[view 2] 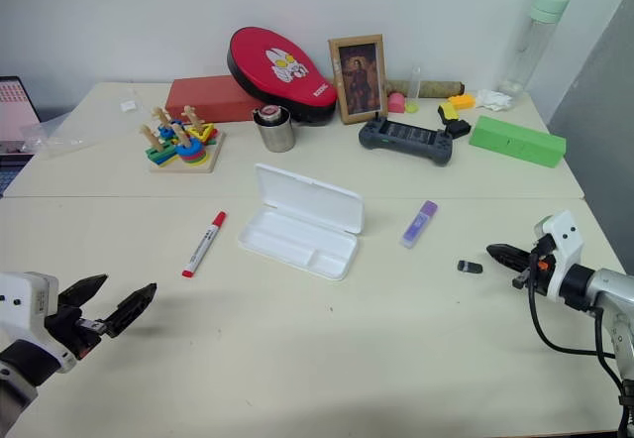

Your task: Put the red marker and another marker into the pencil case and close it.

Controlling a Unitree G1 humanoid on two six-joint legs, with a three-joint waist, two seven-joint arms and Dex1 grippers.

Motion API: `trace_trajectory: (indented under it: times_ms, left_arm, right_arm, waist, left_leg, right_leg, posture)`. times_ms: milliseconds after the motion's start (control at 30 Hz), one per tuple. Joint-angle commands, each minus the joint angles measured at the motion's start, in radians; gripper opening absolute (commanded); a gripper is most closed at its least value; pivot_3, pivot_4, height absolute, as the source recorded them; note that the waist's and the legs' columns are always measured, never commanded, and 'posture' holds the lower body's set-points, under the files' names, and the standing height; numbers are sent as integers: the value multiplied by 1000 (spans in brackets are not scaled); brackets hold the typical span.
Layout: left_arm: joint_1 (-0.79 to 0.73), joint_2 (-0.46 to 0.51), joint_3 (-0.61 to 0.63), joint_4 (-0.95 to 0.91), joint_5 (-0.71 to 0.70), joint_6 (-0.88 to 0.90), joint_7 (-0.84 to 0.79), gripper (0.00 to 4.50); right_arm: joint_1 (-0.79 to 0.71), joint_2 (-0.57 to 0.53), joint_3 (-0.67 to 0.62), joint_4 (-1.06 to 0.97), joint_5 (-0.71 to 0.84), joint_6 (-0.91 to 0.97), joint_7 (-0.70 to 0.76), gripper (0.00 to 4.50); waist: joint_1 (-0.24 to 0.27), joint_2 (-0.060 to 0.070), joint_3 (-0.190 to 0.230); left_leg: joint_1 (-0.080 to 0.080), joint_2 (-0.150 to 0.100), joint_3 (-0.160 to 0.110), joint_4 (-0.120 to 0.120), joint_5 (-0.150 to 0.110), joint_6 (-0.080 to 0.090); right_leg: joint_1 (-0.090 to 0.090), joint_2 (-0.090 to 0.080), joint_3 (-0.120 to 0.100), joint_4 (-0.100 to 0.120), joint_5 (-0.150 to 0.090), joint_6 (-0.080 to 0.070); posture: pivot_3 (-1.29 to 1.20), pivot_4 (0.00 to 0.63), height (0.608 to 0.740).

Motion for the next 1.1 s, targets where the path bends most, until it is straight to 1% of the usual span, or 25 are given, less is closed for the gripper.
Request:
trace_trajectory:
  times_ms: [33,1100]
  left_arm:
    - [-3,8,6,-27,-6,-11,-6,4473]
    - [-3,21,-18,-34,19,3,-7,4473]
  right_arm:
    - [-14,-5,-11,-33,7,-6,4,43]
    - [-12,-6,-6,-49,4,-13,16,43]
  waist:
    - [0,0,0]
    - [0,0,0]
  left_leg:
    - [0,0,0,0,0,0]
    - [0,0,0,0,0,0]
  right_leg:
    - [0,0,0,0,0,0]
    - [0,0,0,0,0,0]
  posture:
    - [0,150,740]
    - [0,150,740]
